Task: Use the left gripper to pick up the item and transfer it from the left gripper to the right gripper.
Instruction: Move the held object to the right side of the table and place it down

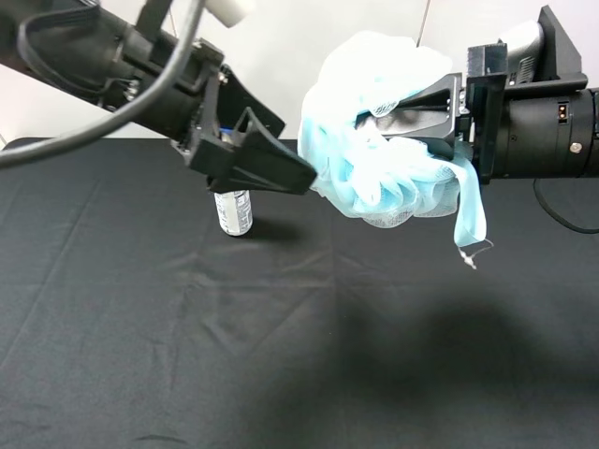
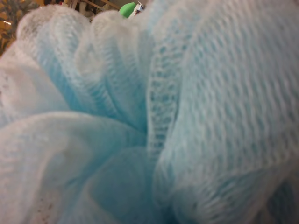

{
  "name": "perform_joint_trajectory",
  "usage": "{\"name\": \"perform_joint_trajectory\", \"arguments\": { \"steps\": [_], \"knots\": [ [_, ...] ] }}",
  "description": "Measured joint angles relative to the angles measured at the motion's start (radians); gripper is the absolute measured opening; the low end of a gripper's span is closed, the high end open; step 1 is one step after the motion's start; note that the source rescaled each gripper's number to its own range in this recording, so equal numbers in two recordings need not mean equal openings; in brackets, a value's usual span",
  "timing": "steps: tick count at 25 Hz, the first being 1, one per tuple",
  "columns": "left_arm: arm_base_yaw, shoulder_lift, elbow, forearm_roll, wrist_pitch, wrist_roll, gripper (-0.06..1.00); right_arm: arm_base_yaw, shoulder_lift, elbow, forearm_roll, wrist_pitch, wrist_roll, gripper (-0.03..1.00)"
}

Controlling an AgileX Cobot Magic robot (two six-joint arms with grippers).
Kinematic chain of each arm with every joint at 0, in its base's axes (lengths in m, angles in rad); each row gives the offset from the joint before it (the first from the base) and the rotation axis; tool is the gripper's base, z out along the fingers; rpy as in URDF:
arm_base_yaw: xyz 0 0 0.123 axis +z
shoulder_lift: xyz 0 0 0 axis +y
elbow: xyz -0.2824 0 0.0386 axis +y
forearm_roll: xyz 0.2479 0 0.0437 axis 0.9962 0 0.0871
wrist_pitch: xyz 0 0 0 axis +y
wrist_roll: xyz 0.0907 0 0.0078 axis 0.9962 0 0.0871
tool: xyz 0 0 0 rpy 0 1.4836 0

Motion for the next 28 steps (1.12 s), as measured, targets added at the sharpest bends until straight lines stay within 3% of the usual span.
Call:
{"name": "perform_joint_trajectory", "arguments": {
  "steps": [9, 24, 28],
  "knots": [
    [0.059, -0.059, -0.003, 0.143, 0.060, -0.136, 0.87, 0.000, 0.000, 0.000, 0.000, 0.000, 0.001, 0.00],
    [0.059, -0.279, -0.001, 0.657, 0.096, -0.619, 0.87, 0.000, 0.000, 0.000, 0.000, 0.000, 0.004, 0.00],
    [0.059, -0.379, 0.054, 0.776, 0.096, -0.737, 0.87, 0.000, 0.000, 0.000, 0.000, 0.000, 0.004, 0.00]
  ]
}}
